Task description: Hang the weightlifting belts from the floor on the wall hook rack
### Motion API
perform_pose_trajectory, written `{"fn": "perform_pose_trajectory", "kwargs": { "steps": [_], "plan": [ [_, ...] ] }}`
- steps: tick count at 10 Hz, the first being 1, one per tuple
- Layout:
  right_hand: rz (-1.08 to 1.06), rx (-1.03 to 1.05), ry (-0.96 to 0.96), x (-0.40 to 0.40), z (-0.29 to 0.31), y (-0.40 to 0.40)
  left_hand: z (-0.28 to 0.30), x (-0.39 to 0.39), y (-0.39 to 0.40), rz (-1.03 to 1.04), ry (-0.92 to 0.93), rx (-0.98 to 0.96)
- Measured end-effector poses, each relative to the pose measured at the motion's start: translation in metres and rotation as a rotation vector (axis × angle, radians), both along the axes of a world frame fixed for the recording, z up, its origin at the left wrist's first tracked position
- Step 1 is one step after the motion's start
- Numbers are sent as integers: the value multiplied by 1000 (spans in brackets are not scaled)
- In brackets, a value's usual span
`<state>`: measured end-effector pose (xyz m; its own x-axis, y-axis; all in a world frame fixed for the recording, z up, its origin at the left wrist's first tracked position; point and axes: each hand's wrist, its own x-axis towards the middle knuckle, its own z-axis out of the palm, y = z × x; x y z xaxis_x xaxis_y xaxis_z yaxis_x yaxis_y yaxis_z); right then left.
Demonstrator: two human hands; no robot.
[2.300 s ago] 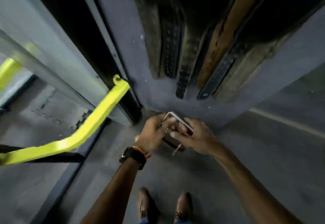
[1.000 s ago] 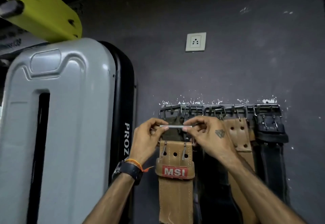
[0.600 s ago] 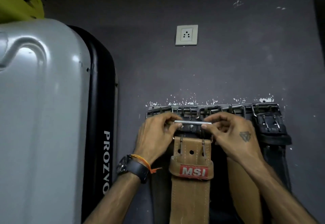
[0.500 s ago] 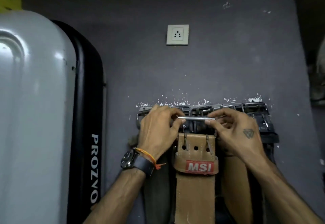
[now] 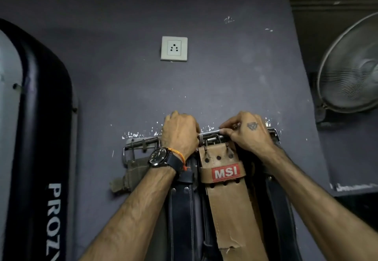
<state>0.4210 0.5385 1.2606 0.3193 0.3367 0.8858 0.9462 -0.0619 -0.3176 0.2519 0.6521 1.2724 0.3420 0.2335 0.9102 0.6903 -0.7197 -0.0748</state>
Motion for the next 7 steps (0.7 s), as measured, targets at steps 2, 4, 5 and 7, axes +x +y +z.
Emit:
{"fn": "perform_pose_trajectory", "kwargs": {
  "steps": [2,4,5,7],
  "plan": [
    [-19,-61,34,2,1,-8,-5,0,0,-67,10,-38],
    [-32,-158,-119,2,-19,-14,-23,-2,-1,-178,-82,-26],
    [-37,-63,-208,4,-36,-5,-28,-2,-1,-198,-85,-27],
    [141,17,-166,0,-69,-19,-52,-7,-20,-202,-106,30]
  ]
}}
